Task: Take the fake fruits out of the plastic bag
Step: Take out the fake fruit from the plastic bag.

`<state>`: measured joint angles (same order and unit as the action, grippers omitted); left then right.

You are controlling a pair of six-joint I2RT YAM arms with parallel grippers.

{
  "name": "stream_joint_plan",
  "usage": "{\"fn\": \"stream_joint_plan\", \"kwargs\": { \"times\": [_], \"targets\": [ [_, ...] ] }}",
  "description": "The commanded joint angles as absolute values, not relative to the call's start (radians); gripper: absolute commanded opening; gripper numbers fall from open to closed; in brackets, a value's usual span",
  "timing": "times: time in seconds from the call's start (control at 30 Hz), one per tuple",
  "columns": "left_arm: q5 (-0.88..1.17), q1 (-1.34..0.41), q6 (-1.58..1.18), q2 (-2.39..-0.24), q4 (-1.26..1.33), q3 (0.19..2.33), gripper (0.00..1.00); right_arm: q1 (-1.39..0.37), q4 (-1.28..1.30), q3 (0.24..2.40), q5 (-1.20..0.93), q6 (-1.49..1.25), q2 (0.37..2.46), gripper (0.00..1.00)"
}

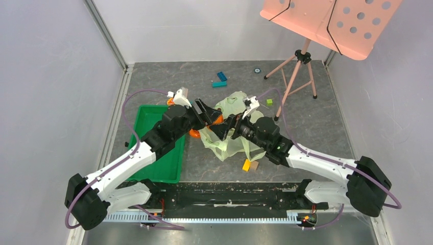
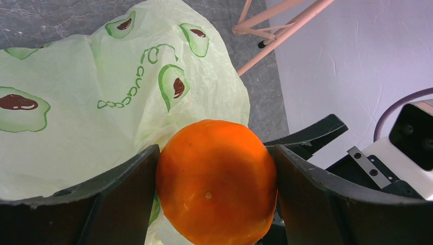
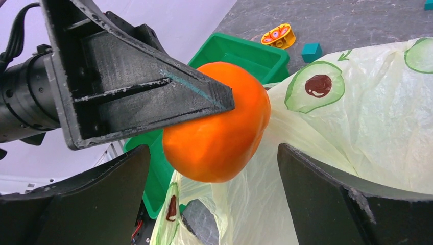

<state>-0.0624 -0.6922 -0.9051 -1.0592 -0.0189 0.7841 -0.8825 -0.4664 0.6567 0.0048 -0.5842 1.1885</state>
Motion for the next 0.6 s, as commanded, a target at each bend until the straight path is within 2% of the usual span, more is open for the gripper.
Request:
{"fn": "stream_joint_plan", "kwargs": {
  "times": [0.0,0.07,0.13,0.23,0.33,0.37,0.43,0.47,0.5,0.57],
  "targets": [
    [-0.083,-0.700,-0.939,-1.038,0.032,0.787,0.60,-0.891,-0.552,0.706,0.041,-0.599,1.224,0.98],
    [-0.080,-0.702,-0.946,-1.039,0.038,0.782,0.60,-0.893,-0.576,0.705,0.040,-0.602,1.245,0.94],
    [-0.078,-0.704,-0.946,-1.041,0.037,0.779,0.61,-0.893,-0.601,0.703,0.035,-0.606,1.259,0.86],
    [-0.081,-0.704,-0.951,-1.030,0.037,0.769,0.62,-0.893,-0.639,0.694,0.029,-0.607,1.264,0.72],
    [-0.076,-0.704,-0.947,-1.025,0.037,0.771,0.65,-0.893,-0.648,0.691,0.018,-0.606,1.262,0.54],
    [-0.070,-0.704,-0.943,-1.025,0.035,0.776,0.70,-0.893,-0.650,0.687,0.017,-0.606,1.258,0.48],
    [-0.062,-0.704,-0.935,-1.024,0.023,0.786,0.84,-0.893,-0.666,0.670,0.020,-0.607,1.239,0.39],
    [-0.062,-0.704,-0.931,-1.022,0.010,0.793,0.96,-0.893,-0.667,0.662,0.026,-0.607,1.227,0.38],
    [-0.063,-0.704,-0.926,-1.019,0.006,0.803,0.99,-0.893,-0.659,0.658,0.032,-0.605,1.214,0.36],
    [-0.065,-0.704,-0.912,-1.015,-0.036,0.824,1.00,-0.893,-0.639,0.660,0.037,-0.596,1.192,0.34]
  ]
}}
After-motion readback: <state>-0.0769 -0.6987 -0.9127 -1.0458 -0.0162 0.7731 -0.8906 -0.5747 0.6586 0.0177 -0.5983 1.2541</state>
